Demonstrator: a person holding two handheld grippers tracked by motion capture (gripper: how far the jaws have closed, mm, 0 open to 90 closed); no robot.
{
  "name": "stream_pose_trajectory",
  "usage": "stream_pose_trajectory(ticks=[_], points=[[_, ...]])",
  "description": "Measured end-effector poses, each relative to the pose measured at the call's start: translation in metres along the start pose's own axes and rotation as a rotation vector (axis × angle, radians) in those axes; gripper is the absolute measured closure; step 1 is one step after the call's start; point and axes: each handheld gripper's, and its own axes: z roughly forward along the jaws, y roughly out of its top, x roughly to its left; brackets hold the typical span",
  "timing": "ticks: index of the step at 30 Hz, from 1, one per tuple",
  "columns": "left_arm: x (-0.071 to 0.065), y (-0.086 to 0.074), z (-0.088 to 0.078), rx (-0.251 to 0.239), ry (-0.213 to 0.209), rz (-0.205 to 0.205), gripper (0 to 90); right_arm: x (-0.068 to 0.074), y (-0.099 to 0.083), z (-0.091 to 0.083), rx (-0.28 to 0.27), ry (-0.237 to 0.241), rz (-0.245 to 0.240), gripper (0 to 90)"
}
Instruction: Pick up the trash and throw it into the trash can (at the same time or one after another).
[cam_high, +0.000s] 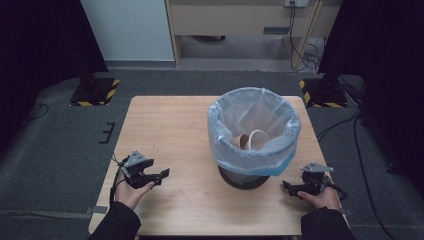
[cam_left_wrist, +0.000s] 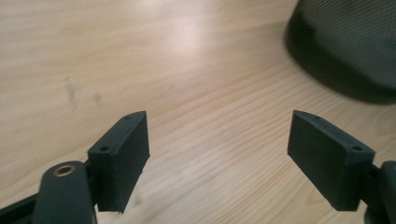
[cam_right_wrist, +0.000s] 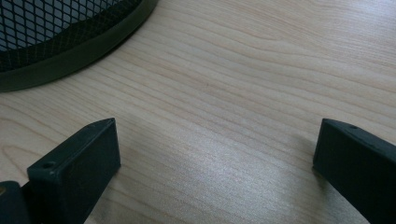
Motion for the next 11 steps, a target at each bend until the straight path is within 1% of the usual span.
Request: stream_pose_trajectory(ticks=[2, 3, 7, 8, 11], points=[[0.007, -0.006, 0.001, 0.021, 0.008, -0.017, 19.1, 0.0, 0.0, 0.0, 0.0, 0.0, 0.0, 0.8], [0.012, -0.01, 0.002, 0.039, 0.012, -0.021, 18.8, 0.0, 0.0, 0.0, 0.0, 0.0, 0.0, 0.8], [0.025, -0.017, 0.005, 0.102, 0.062, 0.049, 17.6, 0.0, 0.0, 0.0, 0.0, -0.001, -0.001, 0.8], [0.028, -0.02, 0.006, 0.118, 0.071, 0.049, 17.3, 0.0, 0.0, 0.0, 0.0, 0.0, 0.0, 0.8], [0.033, -0.024, 0.007, 0.133, 0.08, 0.031, 17.2, 0.0, 0.0, 0.0, 0.0, 0.0, -0.001, 0.8]])
